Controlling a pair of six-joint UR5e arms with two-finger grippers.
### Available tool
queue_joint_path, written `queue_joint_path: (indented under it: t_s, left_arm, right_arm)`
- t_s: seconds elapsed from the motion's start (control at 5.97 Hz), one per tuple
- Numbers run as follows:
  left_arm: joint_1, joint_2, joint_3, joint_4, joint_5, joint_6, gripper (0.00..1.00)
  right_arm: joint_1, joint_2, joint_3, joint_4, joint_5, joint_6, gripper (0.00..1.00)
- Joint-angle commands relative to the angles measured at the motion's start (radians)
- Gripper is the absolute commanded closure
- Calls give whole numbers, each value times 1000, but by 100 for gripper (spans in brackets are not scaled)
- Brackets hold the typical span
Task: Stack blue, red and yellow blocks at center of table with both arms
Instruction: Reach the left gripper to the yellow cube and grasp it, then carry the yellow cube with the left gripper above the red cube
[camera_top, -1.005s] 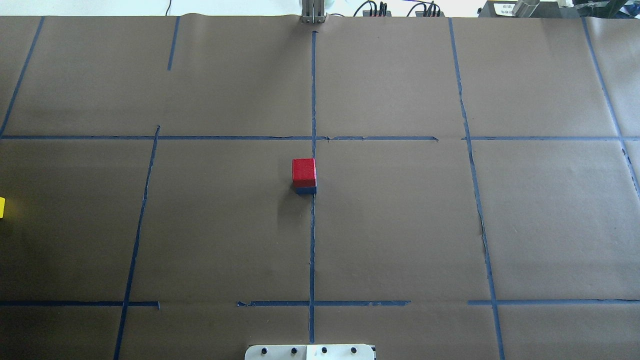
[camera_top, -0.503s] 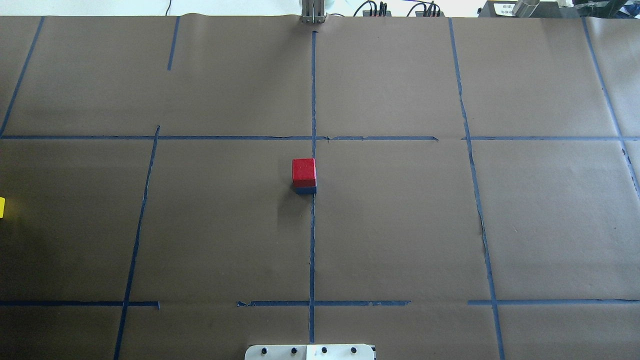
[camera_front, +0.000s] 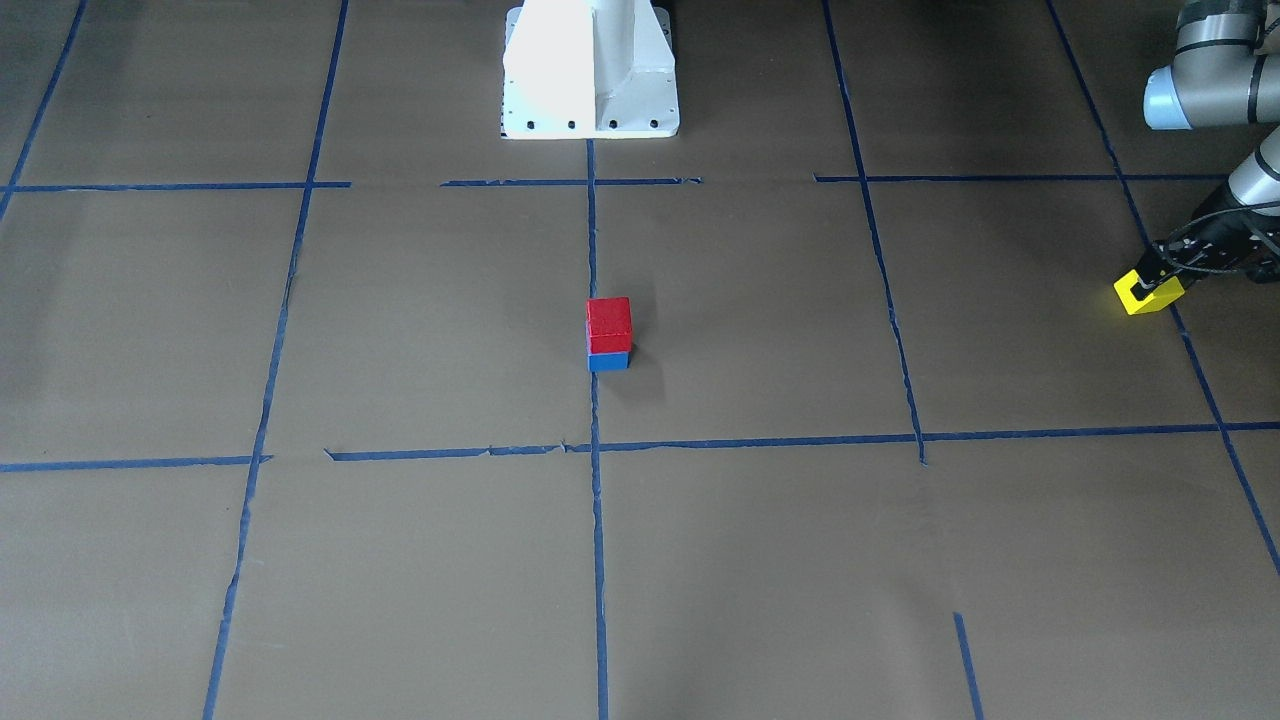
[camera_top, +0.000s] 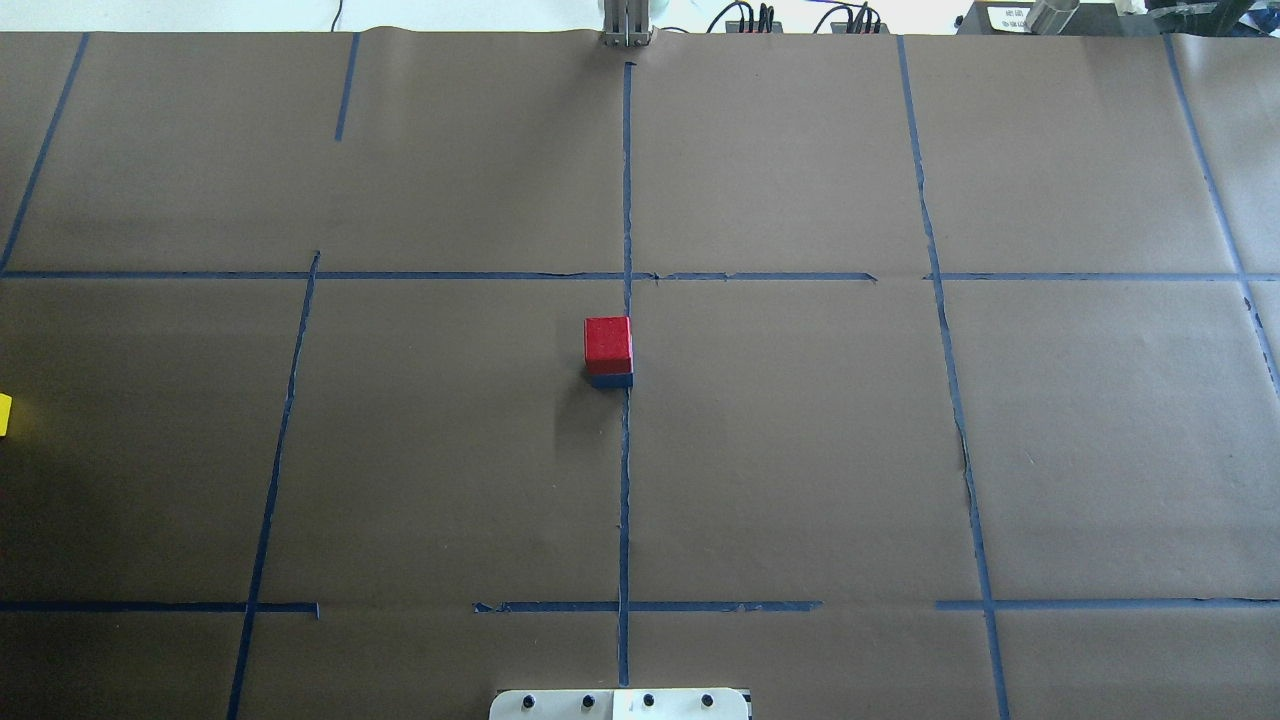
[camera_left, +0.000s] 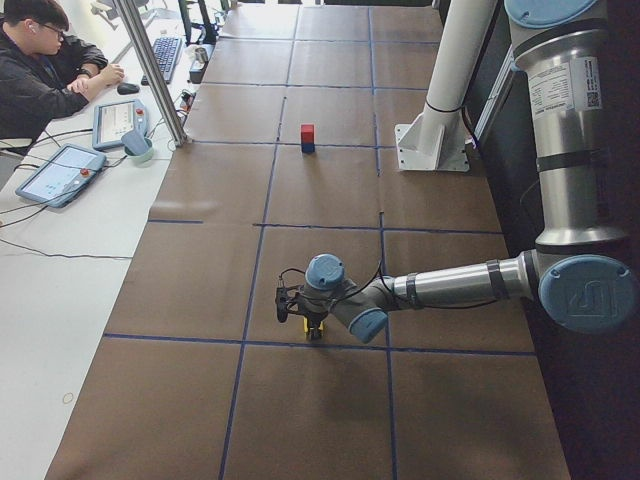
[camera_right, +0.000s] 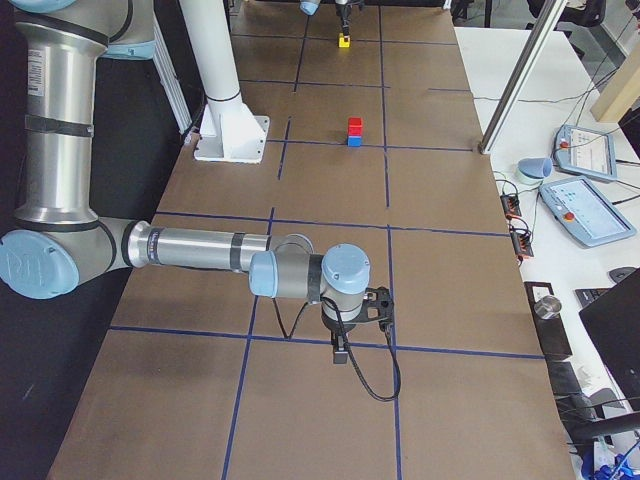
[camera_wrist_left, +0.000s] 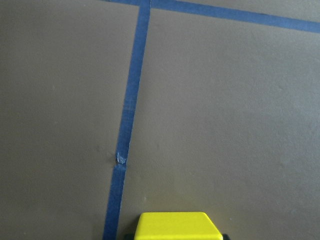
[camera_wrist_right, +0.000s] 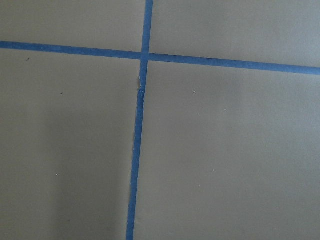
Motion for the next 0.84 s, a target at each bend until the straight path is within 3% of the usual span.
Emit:
queue_joint_path:
  t_s: [0.0,0.34,0.5,0.67]
  left_arm:
    - [0,-13,-59,26,-11,6,100]
    - [43,-93,-300,325,0,9,100]
    - [86,-184,-396,483,6,9,100]
    - [103,-311,-424,610,6,9,100]
  right_arm:
    - [0,-8,7,0,2,1,0]
    - [0,-11,5,14,3,3,0]
    - [0,-20,4,28,3,4,0]
    - [0,-20,4,28,3,4,0]
